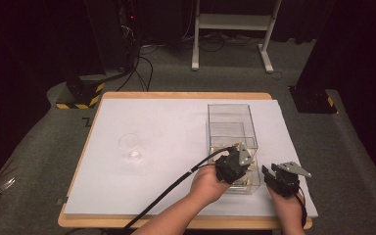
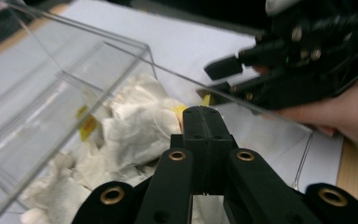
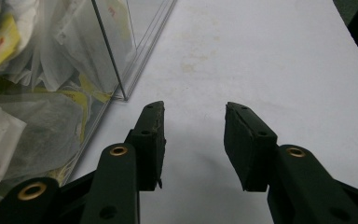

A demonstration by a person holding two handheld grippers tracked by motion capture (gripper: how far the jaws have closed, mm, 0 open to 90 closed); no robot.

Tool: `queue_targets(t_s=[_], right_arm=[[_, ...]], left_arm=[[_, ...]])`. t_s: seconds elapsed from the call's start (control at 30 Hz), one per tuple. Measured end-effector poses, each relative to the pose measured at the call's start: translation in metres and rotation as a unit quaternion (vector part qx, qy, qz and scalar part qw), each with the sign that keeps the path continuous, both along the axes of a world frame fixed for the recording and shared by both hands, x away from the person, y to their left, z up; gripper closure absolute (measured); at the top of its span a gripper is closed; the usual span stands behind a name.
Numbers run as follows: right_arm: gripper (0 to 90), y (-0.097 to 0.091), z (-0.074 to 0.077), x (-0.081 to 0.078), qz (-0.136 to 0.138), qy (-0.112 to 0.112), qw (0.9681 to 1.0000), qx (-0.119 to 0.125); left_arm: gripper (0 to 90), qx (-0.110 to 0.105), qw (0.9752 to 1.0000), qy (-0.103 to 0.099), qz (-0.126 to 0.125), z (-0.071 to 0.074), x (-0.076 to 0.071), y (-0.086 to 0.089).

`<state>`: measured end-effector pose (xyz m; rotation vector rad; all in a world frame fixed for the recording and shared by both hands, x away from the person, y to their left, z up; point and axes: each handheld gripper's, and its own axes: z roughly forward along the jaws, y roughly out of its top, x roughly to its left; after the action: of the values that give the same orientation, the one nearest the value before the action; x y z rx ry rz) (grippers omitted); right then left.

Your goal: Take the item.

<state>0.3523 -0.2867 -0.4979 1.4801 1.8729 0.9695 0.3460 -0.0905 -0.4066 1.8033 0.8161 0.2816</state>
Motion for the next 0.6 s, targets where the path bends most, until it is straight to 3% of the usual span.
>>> queue_targets(t_s=[0.13,0.2,0.23,0.4,0.6], right_arm=[[58.2,0.001,0.000,0.000,-0.001,0.002,1.0000,-0.001],[58.2,0.001,0.000,0.000,-0.001,0.002,1.0000,-0.002],[58.2,0.001,0.000,0.000,-0.001,0.002,1.0000,-0.002],[58.2,0.001,0.000,0.000,-0.001,0.001,1.0000,-0.005],[58.3,0.001,0.000,0.000,-0.002,0.002,1.0000,-0.004]], left_arm=[[90.0,-0.042,0.9990,-0.011,0.010,0.012,0.001,0.015],[90.0,-0.076,0.9968,-0.018,0.017,0.022,0.002,0.025],[90.0,-0.076,0.9968,-0.018,0.017,0.022,0.002,0.025],[90.0,-0.119,0.9921,-0.028,0.027,0.038,0.001,0.039],[90.0,-0.147,0.9871,-0.047,0.041,0.055,0.003,0.056]])
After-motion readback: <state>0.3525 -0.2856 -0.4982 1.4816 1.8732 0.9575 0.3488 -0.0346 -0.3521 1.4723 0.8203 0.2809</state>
